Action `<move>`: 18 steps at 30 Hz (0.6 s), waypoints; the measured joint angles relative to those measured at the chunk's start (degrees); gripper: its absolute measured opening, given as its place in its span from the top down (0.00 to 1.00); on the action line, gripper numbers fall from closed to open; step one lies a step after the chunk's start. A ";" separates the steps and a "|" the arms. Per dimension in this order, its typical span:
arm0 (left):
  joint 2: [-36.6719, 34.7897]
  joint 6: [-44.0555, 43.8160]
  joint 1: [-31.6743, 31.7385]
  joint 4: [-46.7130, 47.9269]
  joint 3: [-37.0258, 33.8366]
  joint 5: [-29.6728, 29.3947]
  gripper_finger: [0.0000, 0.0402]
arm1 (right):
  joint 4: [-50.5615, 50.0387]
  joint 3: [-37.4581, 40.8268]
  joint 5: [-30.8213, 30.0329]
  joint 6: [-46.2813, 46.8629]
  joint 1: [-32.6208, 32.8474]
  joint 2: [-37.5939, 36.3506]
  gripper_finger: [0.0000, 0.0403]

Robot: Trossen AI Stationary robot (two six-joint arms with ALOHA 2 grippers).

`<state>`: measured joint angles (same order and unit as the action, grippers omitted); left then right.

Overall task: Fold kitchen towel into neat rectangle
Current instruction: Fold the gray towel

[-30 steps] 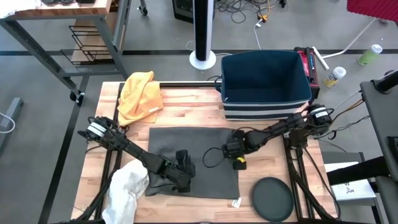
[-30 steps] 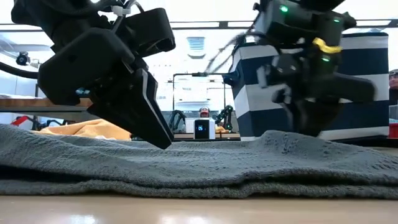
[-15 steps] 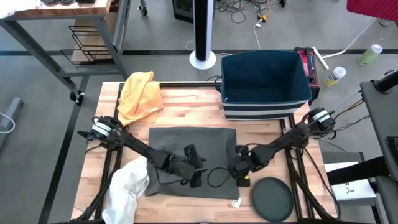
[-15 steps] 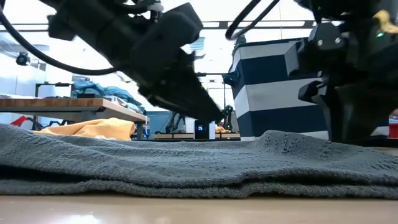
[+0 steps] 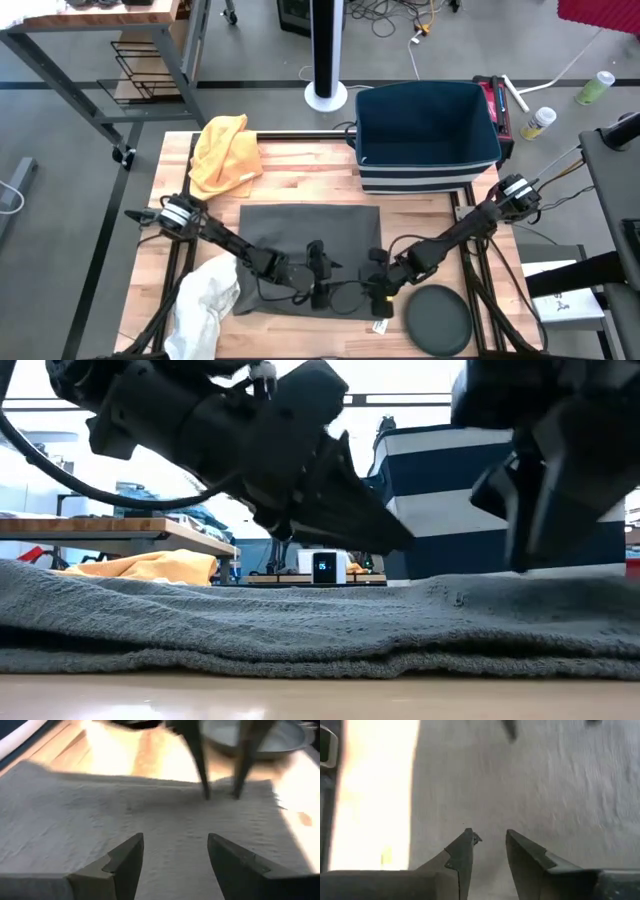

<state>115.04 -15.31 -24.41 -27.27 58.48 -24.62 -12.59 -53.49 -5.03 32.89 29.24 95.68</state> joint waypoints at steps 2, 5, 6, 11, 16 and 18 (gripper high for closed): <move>0.00 1.49 -0.83 -1.21 0.00 0.14 0.44 | 1.02 0.00 -2.74 -0.57 -0.33 0.02 0.74; -0.03 2.90 -1.88 -2.73 0.00 0.11 0.42 | 0.92 0.00 -8.06 -0.72 -1.03 0.03 0.74; -0.04 2.84 -1.99 -2.67 0.00 0.13 0.42 | 0.84 0.00 -9.14 -0.97 -1.25 0.04 0.74; -0.07 2.37 -1.85 -1.59 0.00 -0.12 0.41 | -6.59 -0.46 -9.58 -0.77 -1.19 -0.56 0.73; -0.07 2.38 -1.91 -1.31 0.00 -0.18 0.41 | -14.87 -0.85 -9.58 3.96 1.06 -2.49 0.75; -0.07 2.38 -1.91 -1.31 0.00 -0.15 0.41 | -14.43 -0.85 -9.50 4.10 2.10 -2.92 0.75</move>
<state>114.98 -12.93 -26.33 -28.58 58.48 -24.77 -27.03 -54.35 -14.53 36.99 31.34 92.76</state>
